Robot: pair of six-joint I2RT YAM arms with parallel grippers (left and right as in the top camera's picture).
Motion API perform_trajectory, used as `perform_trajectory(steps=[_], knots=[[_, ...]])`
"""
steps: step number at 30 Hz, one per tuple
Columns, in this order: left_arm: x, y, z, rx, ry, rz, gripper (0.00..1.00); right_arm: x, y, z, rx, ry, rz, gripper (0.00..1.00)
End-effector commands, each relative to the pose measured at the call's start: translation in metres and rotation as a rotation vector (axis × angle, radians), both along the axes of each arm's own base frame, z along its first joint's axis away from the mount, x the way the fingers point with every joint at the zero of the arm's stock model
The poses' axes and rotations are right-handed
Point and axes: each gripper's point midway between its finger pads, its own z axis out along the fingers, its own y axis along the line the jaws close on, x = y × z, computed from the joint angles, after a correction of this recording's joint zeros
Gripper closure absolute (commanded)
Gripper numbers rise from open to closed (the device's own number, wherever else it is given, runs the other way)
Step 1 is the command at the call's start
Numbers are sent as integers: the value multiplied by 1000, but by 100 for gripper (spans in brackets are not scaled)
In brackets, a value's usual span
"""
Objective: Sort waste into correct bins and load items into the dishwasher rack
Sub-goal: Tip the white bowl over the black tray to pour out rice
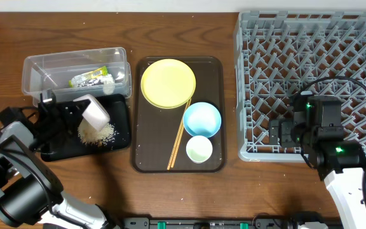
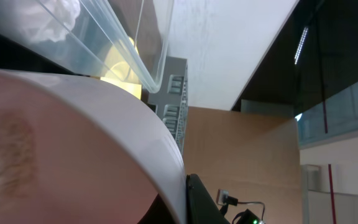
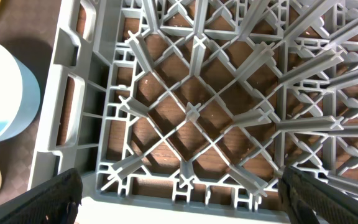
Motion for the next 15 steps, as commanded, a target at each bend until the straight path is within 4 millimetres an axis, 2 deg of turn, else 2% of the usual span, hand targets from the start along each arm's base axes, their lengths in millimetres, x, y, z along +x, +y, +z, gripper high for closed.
perform_trajectory(steps=[1, 15], knots=[[3, 6, 13, -25, -44, 8, 94, 4, 2, 10, 11, -25, -4, 1], [5, 9, 10, 15, -54, 9, 94, 4, 2, 10, 11, -25, -4, 1]])
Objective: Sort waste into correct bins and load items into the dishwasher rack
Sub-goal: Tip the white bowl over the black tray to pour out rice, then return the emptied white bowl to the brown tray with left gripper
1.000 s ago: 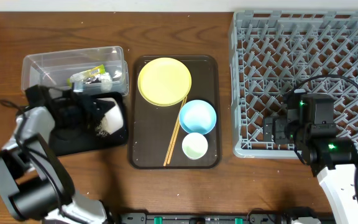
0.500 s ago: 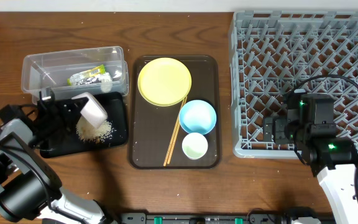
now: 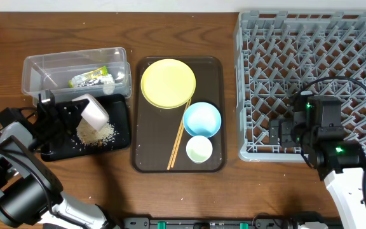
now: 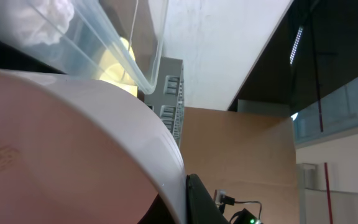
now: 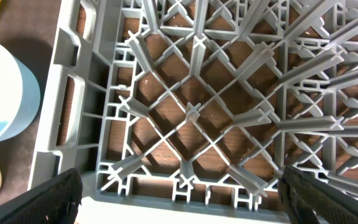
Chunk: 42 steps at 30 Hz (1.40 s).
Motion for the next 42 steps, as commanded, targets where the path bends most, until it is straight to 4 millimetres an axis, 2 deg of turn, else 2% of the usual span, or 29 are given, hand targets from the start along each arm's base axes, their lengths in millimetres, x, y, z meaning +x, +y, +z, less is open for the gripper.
perform_trajectory(steps=[1, 4, 6, 8, 10, 11, 15, 20, 21, 22, 25, 31, 34, 38, 42], knots=[[6, 8, 0, 62, -19, 8, 94, 4, 2, 10, 11, -25, -4, 1], [7, 15, -25, 111, 145, 43, 94, 4, 2, 10, 11, -25, -4, 1], [7, 17, -29, 98, 199, 60, 94, 4, 2, 10, 11, -25, -4, 1], [10, 14, -16, 46, 137, 45, 94, 4, 2, 10, 11, -25, -4, 1], [11, 10, 12, -13, -33, 5, 94, 4, 2, 10, 11, -24, -4, 1], [11, 8, 16, 12, -61, -2, 94, 4, 2, 10, 11, -25, -4, 1], [14, 10, 11, 85, -81, 2, 94, 3, 2, 10, 11, -24, -4, 1], [16, 16, -9, 75, 98, 46, 91, 3, 2, 10, 11, -24, -4, 1], [16, 15, -5, 45, 95, 42, 94, 3, 2, 10, 11, -24, -4, 1], [16, 9, 19, -13, -36, -3, 94, 3, 2, 9, 11, -24, -4, 1], [17, 3, 25, 15, -66, -19, 94, 4, 2, 10, 11, -25, -4, 1], [17, -23, 51, 75, -132, -84, 94, 3, 2, 9, 11, -23, -4, 1], [17, -46, 60, 174, -134, -117, 94, 3, 2, 9, 11, -24, -4, 1], [16, -85, 60, 351, -96, -169, 94, 3, 2, 10, 11, -24, -4, 1], [11, -131, 44, 538, -37, -250, 94, 4, 2, 10, 11, -24, -4, 1]])
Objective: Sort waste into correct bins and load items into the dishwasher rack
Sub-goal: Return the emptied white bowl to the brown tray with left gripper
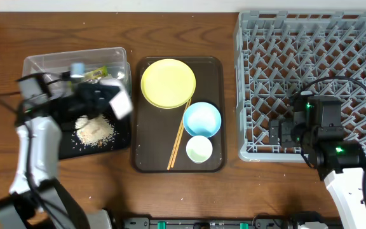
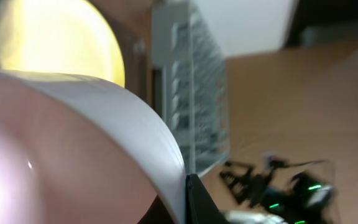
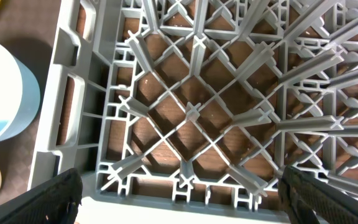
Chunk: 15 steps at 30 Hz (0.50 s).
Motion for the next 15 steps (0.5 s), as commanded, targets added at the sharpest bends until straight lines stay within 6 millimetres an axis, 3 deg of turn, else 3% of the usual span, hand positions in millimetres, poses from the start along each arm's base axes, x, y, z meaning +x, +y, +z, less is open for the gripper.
perform_trajectory(steps=[1, 4, 10, 15], knots=[[2, -32, -22, 270, 49, -15, 94, 4, 2, 10, 11, -25, -4, 1], [-7, -60, -53, 468, 110, -66, 94, 4, 2, 10, 11, -25, -4, 1], [-23, -80, -107, 865, 174, -124, 94, 4, 2, 10, 11, -25, -4, 1], [-37, -101, -133, 969, 193, -217, 94, 4, 2, 10, 12, -25, -4, 1]])
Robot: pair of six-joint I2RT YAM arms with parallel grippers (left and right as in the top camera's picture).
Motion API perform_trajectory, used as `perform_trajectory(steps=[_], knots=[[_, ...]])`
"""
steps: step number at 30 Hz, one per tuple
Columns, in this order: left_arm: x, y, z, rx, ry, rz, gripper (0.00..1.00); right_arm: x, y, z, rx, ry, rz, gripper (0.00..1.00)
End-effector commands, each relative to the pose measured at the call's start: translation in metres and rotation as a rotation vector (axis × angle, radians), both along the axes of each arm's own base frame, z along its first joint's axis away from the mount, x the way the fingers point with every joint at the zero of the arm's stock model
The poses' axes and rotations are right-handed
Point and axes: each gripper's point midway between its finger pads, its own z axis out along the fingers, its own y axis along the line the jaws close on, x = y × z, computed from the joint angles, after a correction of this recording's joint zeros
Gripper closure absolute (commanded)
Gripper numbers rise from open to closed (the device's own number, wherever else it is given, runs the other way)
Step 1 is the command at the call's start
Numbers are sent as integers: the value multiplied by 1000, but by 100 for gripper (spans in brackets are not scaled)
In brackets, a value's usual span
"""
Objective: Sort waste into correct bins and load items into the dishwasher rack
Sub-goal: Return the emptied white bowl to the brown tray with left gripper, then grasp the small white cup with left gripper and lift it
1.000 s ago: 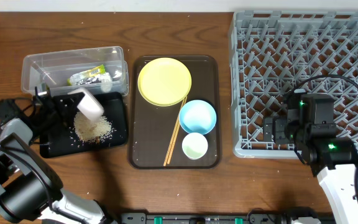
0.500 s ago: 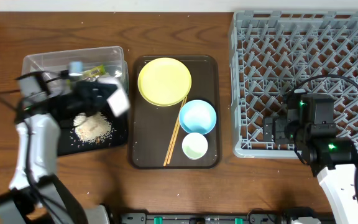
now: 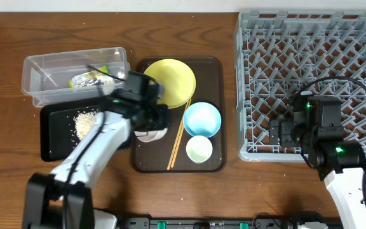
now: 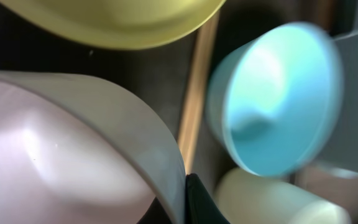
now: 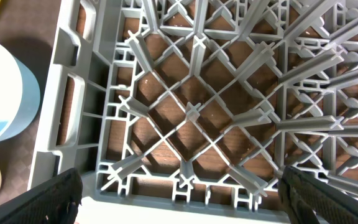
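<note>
My left gripper (image 3: 150, 119) is shut on the rim of a white bowl (image 3: 151, 133) (image 4: 73, 143), low over the left part of the brown tray (image 3: 146, 162). One black finger (image 4: 197, 200) presses the rim from outside. On the tray lie a yellow plate (image 3: 170, 79) (image 4: 117, 15), a blue bowl (image 3: 202, 119) (image 4: 272, 99), a pale cup (image 3: 199, 149) (image 4: 272, 199) and chopsticks (image 3: 178, 140) (image 4: 194, 93). My right gripper (image 5: 185, 208) hangs open over the front left corner of the grey dishwasher rack (image 3: 313, 83) (image 5: 191, 112), holding nothing.
A black tray (image 3: 53, 143) with spilled rice (image 3: 83, 123) lies left of the brown tray. Behind it stands a clear bin (image 3: 43, 70) holding a green wrapper (image 3: 89, 77). The blue bowl's edge shows left of the rack in the right wrist view.
My left gripper has carried the white bowl from the border between black tray and brown tray to the right, onto the brown tray's left part beside the chopsticks. The right arm has not moved.
My left gripper held the white bowl tipped over the black tray, with rice lying under it. It stayed so a moment later. Then the bowl was at the black tray's right edge, and now it is over the brown tray. The rice remains on the black tray.
</note>
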Motion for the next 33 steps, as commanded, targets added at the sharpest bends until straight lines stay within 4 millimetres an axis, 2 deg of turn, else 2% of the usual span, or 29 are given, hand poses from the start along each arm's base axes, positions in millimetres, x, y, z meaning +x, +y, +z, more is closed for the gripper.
perform_trajectory(steps=[1, 6, 8, 10, 13, 16, 22, 25, 28, 33], knots=[[5, 9, -20, 179, -15, -3, 94, 4, 2, 10, 12, -25, -4, 1], [-1, 8, -42, 223, 41, -22, 92, 3, 2, 10, 12, -24, -4, 1], [-2, 9, -46, 227, 54, -24, 89, 3, 2, 10, 12, -24, -4, 1], [-2, 9, -46, 226, 55, -24, 79, 3, 2, 10, 12, -24, -4, 1], [0, 8, -38, 218, 32, -22, 55, 4, 2, 10, 11, -25, -4, 1], [4, 6, -24, 202, -6, -18, 45, 3, 2, 10, 12, -24, -4, 1], [-4, -15, 24, 47, -83, -56, 44, 3, 2, 10, 12, -24, -4, 1], [-12, -28, 40, -23, -105, -95, 44, 3, 2, 10, 12, -24, -4, 1], [-22, -37, 40, -19, -97, -140, 45, 4, 2, 10, 11, -25, -4, 1], [-46, -51, 14, 24, -26, -217, 45, 3, 2, 10, 12, -24, -4, 1]])
